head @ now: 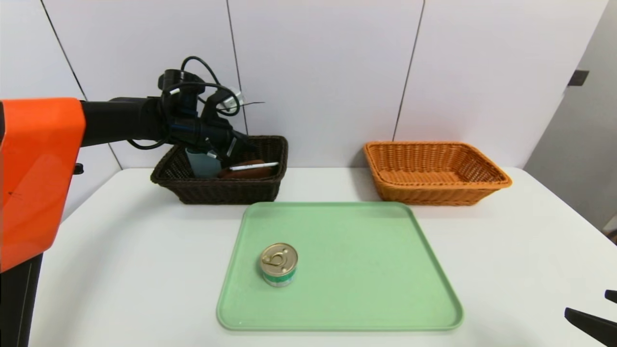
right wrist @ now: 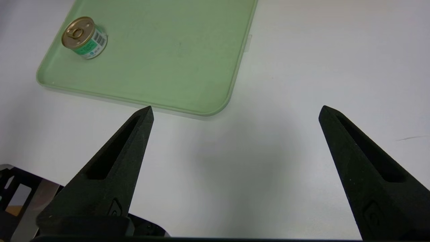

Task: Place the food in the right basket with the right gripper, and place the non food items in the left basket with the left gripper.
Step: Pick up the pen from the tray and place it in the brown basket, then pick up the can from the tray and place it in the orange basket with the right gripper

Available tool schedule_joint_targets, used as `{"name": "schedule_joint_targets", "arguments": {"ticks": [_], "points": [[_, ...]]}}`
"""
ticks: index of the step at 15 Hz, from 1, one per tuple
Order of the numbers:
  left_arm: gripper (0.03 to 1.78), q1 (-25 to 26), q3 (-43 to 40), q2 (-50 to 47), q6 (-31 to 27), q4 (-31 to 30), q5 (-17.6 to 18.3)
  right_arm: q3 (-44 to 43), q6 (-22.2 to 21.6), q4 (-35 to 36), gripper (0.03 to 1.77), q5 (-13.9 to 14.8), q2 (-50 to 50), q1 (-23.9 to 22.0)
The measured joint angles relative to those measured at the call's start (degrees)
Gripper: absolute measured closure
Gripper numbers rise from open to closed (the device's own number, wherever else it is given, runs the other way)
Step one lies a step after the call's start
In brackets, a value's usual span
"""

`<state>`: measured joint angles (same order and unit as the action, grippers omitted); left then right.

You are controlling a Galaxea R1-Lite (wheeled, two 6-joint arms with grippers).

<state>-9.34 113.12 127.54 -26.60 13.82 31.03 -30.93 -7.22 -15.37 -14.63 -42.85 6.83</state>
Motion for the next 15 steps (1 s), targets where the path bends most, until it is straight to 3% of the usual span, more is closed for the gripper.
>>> {"name": "schedule_joint_targets", "arguments": {"ticks": [4, 9, 12, 15], "points": [[0.57, 0.11, 0.00, -2.82, 2.66, 0.26, -0.07, -0.10, -0.02, 0.07, 0.10, -0.02, 0.00, 0.00], [0.36, 0.05, -3.04, -12.35, 17.76, 3.07, -0.63, -1.18, 0.46, 1.95, 0.10, -0.37, -2.05, 0.15], [0.28, 0.06, -13.34, -21.99, 20.24, 4.06, -1.84, -2.00, 1.99, 7.77, 0.10, -0.78, -5.96, 0.78], [0.22, 0.02, -25.47, -32.65, 20.57, 4.19, -2.86, -4.90, 4.35, 8.87, 0.10, -4.68, -10.35, 1.24]]}}
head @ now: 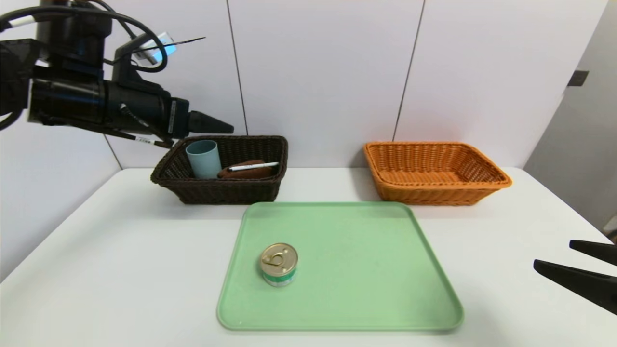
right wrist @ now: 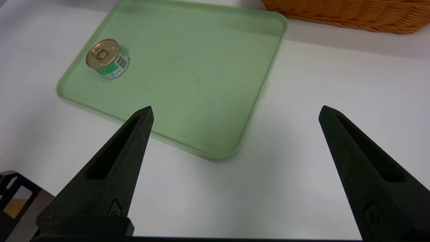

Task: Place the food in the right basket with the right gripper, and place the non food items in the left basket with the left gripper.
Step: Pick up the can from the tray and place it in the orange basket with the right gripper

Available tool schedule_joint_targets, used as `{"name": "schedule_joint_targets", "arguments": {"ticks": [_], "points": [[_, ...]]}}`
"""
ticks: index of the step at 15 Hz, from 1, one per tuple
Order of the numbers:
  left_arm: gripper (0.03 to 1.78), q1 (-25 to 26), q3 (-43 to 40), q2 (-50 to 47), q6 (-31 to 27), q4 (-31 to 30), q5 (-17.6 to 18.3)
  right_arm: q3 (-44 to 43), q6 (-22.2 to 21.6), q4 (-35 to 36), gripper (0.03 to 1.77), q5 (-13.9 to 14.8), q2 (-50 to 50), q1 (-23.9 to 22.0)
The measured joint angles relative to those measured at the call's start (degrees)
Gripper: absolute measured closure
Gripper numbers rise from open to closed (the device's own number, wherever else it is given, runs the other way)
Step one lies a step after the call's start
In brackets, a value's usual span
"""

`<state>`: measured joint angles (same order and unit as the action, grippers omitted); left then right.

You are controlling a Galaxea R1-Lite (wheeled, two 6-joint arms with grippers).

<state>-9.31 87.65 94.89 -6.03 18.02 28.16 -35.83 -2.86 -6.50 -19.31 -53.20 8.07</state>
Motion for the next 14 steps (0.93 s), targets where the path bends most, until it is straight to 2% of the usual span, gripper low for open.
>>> {"name": "schedule_joint_targets", "arguments": {"ticks": [3, 5, 9, 14], "points": [[0.18, 0.24, -12.48, -10.67, -0.02, 0.02, -0.33, -3.08, 3.96, 0.02, 0.10, -1.06, -4.27, 0.59], [0.17, 1.05, -16.54, -16.31, -0.50, 0.04, -0.30, -4.60, 7.59, 0.02, 0.10, -1.55, -6.86, 0.88], [0.14, 1.52, -17.01, -23.13, -0.79, 3.54, -0.99, -7.55, 8.90, 2.43, 0.10, -3.07, -13.47, 5.23], [0.14, 1.72, -16.32, -31.72, -1.29, 10.95, -2.08, -8.70, 8.90, 15.84, 0.10, -3.29, -24.59, 12.81]]}}
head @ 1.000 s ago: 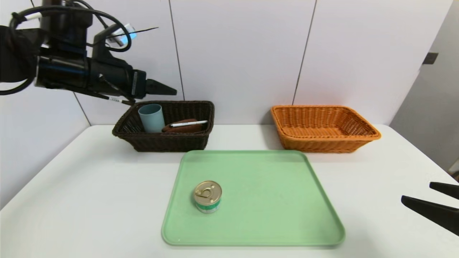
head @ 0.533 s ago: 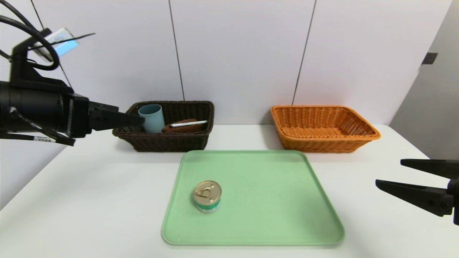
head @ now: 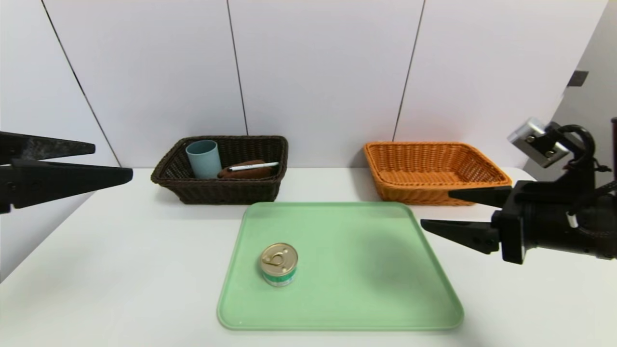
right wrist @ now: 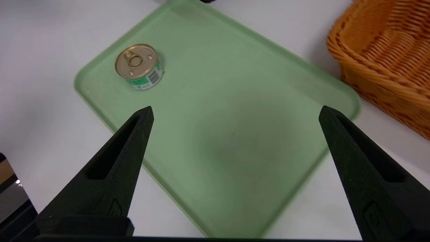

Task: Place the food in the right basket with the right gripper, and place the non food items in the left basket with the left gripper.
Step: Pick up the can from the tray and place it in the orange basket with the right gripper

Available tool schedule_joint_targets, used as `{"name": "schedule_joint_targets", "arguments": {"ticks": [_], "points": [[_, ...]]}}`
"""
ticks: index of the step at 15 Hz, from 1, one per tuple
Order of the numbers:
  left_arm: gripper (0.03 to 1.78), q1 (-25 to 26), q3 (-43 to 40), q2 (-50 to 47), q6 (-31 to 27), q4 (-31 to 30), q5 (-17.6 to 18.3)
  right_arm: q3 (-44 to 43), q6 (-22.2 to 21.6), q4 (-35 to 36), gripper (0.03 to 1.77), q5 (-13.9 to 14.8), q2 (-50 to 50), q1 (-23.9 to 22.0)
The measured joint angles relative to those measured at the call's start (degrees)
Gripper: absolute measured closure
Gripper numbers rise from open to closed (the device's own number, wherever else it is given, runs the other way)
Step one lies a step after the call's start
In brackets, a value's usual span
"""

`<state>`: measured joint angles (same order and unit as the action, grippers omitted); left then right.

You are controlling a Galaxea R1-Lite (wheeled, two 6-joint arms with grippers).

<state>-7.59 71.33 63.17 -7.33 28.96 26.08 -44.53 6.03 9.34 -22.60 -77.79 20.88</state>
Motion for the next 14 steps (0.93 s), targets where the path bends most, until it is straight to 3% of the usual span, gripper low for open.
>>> {"name": "schedule_joint_targets", "arguments": {"ticks": [2, 6, 11, 14], "points": [[0.13, 0.13, 1.63, -3.22, -0.02, 3.36, -0.76, -1.17, 0.02, 2.73, 0.10, 0.00, -4.35, 2.86], [0.12, 0.55, 4.17, -8.37, -0.17, 8.07, -5.61, -4.08, -0.02, 7.66, 0.10, -0.02, -12.53, 8.74], [0.12, 1.29, 4.80, -11.06, -0.28, 10.58, -6.21, -5.49, 0.24, 10.08, 0.10, 0.00, -19.15, 15.19], [0.12, 1.43, 4.80, -11.46, -0.28, 10.69, -6.23, -4.08, 0.27, 15.38, 0.10, 0.00, -21.49, 16.82]]}}
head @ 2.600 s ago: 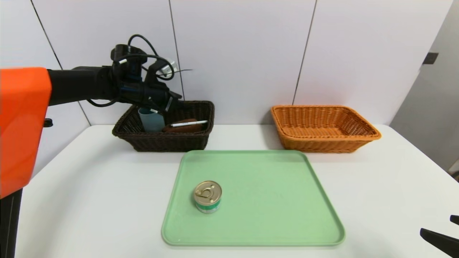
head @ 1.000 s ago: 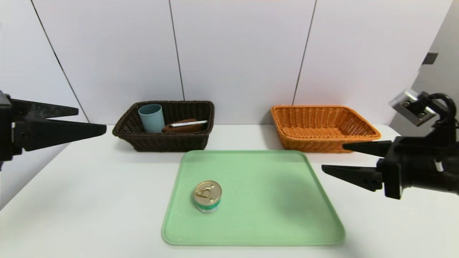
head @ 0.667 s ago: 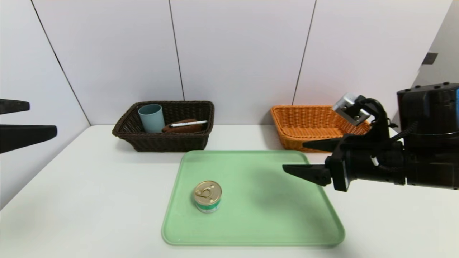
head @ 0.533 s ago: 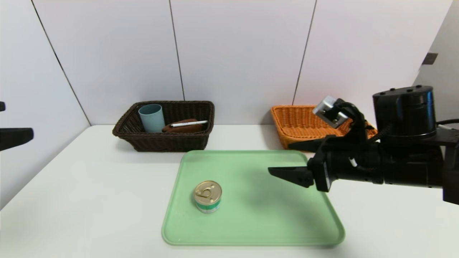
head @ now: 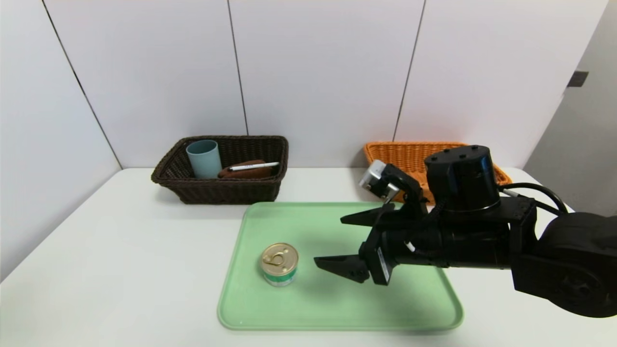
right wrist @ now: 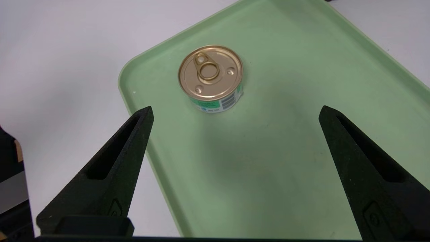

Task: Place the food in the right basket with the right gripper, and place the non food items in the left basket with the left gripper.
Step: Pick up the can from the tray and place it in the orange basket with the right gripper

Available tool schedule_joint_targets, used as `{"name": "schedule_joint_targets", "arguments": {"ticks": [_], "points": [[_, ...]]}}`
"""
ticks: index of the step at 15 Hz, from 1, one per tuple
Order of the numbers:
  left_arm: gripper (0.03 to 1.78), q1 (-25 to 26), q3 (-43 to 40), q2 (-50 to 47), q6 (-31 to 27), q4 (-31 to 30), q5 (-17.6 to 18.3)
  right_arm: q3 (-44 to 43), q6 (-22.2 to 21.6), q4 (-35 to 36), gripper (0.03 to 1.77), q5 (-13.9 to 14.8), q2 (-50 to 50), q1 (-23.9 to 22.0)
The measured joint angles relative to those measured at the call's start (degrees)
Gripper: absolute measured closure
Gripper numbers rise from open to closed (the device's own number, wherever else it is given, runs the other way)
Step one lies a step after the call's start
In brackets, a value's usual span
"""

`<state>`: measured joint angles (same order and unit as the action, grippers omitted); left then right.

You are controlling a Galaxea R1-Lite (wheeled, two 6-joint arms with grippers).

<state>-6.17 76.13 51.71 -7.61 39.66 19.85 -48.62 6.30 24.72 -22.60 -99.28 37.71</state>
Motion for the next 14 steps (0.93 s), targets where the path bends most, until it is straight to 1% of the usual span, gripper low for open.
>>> {"name": "schedule_joint_targets", "arguments": {"ticks": [7, 10, 12, 14], "points": [[0.12, 0.55, -0.61, -0.52, 0.01, 0.26, 0.00, 8.19, 2.62, 20.33, 0.10, 0.06, -6.75, 2.65], [0.12, 0.77, -0.66, -0.59, 0.01, 0.24, 0.05, 8.77, 3.17, 23.56, 0.10, 0.26, -9.75, 3.72], [0.12, 0.80, -0.78, -0.69, 0.01, 0.45, 0.00, 8.29, 4.41, 25.72, 0.10, 0.26, -11.78, 4.08], [0.12, 0.80, -1.07, -0.89, 0.00, 0.66, 0.00, 7.11, 4.80, 26.32, 0.10, 0.37, -13.65, 4.22]]}}
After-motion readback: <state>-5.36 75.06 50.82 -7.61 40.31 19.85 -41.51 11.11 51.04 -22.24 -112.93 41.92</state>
